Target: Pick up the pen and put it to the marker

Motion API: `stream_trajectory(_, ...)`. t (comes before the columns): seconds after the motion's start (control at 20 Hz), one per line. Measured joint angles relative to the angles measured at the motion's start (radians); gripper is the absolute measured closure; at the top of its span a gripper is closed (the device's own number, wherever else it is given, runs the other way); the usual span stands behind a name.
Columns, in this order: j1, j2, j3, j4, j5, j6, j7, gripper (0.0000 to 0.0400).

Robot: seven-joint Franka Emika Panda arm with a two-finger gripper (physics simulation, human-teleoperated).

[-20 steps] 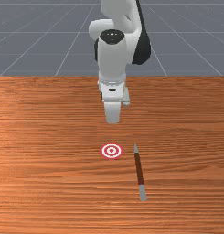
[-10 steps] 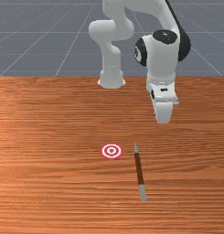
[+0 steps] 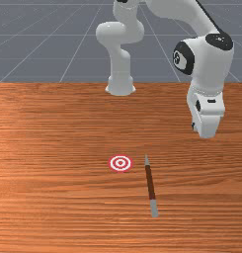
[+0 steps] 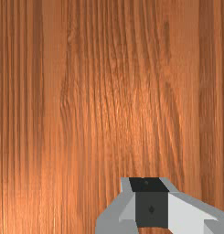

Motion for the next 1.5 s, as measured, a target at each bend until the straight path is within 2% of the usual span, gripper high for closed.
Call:
stream_trajectory(0.05, 0.000, -0.007, 0.020, -0.025, 0.027, 0.063, -0.007, 0.0400)
stream_trajectory(0.2, 0.039, 0.015, 0.013, 0.016, -0.010, 0.030, 0.024, 0.0400)
stream_trajectory(0.4, 0.043, -0.030, 0.012, -0.061, -0.002, 0.065, 0.059, 0.0400)
stream_trajectory(0.6, 0.080, -0.254, 0.021, -0.422, 0.045, 0.217, 0.267, 0.0400)
stream_trajectory(0.7, 0.092, -0.337, 0.049, -0.543, 0.055, 0.253, 0.234, 0.0400)
stream_trajectory(0.75, 0.077, -0.339, 0.072, -0.554, 0.094, 0.271, 0.114, 0.0400)
stream_trajectory(0.8, 0.082, -0.299, 0.068, -0.486, 0.029, 0.221, 0.051, 0.0400)
stream_trajectory(0.9, 0.063, -0.153, 0.064, -0.252, -0.011, 0.123, -0.079, 0.0400)
stream_trajectory(1.05, 0.055, 0.180, 0.039, 0.324, -0.042, -0.121, -0.160, 0.0400)
stream_trajectory(1.1, 0.056, 0.175, 0.016, 0.304, -0.012, -0.099, -0.008, 0.0400)
stream_trajectory(1.15, 0.054, 0.176, 0.014, 0.304, -0.012, -0.099, -0.008, 0.0400)
stream_trajectory(1.2, 0.062, 0.332, 0.009, 0.587, -0.019, -0.227, -0.034, 0.0400)
stream_trajectory(1.35, 0.060, 0.334, 0.008, 0.586, -0.019, -0.227, -0.034, 0.0400)
stream_trajectory(1.45, 0.072, 0.478, 0.006, 0.858, -0.027, -0.350, -0.068, 0.0400)
stream_trajectory(1.5, 0.070, 0.467, 0.001, 0.824, -0.029, -0.313, -0.049, 0.0400)
